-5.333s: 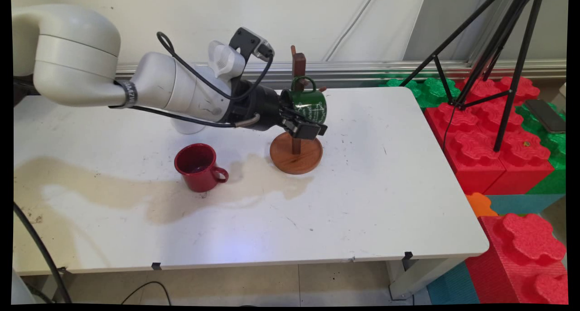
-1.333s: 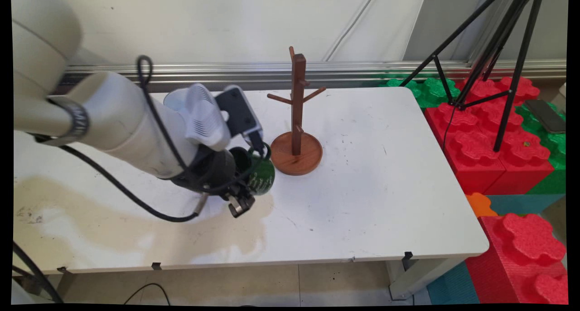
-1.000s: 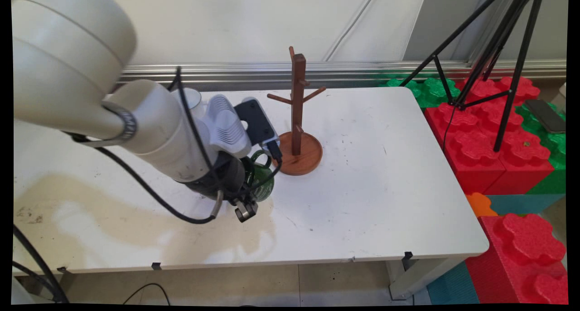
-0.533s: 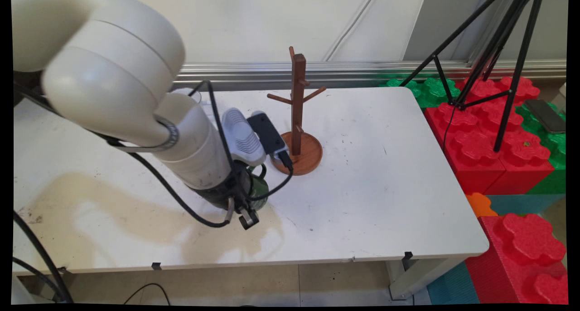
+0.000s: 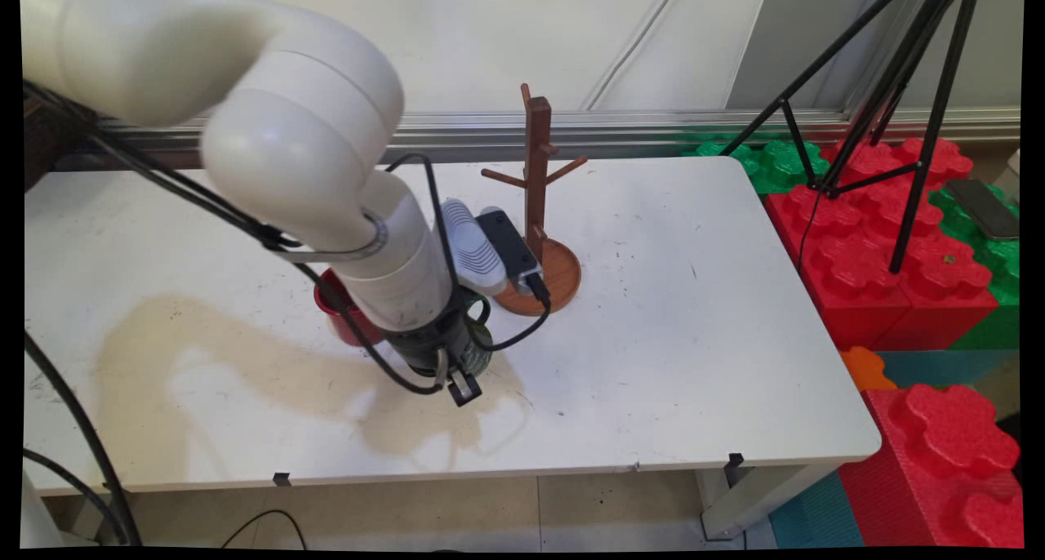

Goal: Place the picked object on the table

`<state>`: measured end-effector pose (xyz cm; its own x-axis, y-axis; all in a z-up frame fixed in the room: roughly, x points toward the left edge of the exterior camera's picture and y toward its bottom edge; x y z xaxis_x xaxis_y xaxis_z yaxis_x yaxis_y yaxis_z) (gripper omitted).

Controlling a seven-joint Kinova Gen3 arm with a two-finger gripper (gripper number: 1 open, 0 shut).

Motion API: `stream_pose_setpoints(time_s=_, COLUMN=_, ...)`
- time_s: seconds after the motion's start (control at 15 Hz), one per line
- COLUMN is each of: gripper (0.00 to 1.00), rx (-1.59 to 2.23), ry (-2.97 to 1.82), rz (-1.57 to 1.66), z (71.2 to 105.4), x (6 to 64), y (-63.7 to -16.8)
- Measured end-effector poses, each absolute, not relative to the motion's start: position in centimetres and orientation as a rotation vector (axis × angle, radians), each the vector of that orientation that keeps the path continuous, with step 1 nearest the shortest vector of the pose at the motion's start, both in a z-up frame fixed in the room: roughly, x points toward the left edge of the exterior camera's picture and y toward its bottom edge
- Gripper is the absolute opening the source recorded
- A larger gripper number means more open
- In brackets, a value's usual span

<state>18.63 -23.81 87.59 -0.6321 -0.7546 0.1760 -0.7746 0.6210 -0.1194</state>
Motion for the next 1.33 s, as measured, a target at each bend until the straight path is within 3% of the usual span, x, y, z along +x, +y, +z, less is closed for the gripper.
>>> stream_pose_setpoints(time_s=1.33, gripper=0.00, rx=1.116, ry=-3.016, rz=0.188, z=85.2, x=16.8, y=-29.9)
